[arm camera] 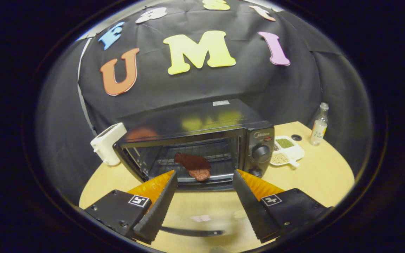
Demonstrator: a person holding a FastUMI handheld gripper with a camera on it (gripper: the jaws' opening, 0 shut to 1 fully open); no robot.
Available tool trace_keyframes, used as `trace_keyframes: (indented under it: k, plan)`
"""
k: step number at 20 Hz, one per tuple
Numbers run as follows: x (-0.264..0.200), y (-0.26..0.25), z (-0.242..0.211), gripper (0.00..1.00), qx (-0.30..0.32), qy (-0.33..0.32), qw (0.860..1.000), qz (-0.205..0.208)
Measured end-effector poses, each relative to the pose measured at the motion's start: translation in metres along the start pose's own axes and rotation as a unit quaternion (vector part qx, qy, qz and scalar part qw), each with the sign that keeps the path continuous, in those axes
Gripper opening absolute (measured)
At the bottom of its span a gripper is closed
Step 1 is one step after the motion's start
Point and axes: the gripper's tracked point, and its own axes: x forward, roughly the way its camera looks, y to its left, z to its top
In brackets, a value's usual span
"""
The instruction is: Open the toaster oven, put the food inside, and close the toaster oven door.
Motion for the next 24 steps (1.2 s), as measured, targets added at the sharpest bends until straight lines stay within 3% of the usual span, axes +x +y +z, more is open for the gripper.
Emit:
trace_keyframes:
  k: [10, 19, 24]
  plan:
    - [-0.076, -0.009, -0.082, 1.00, -0.076, 0.088, 0.993, 0.014]
    - [-0.065, 0.025, -0.168, 1.00, -0.077, 0.171, 0.982, 0.033]
    - [-0.046, 0.039, -0.178, 1.00, -0.077, 0.183, 0.980, 0.033]
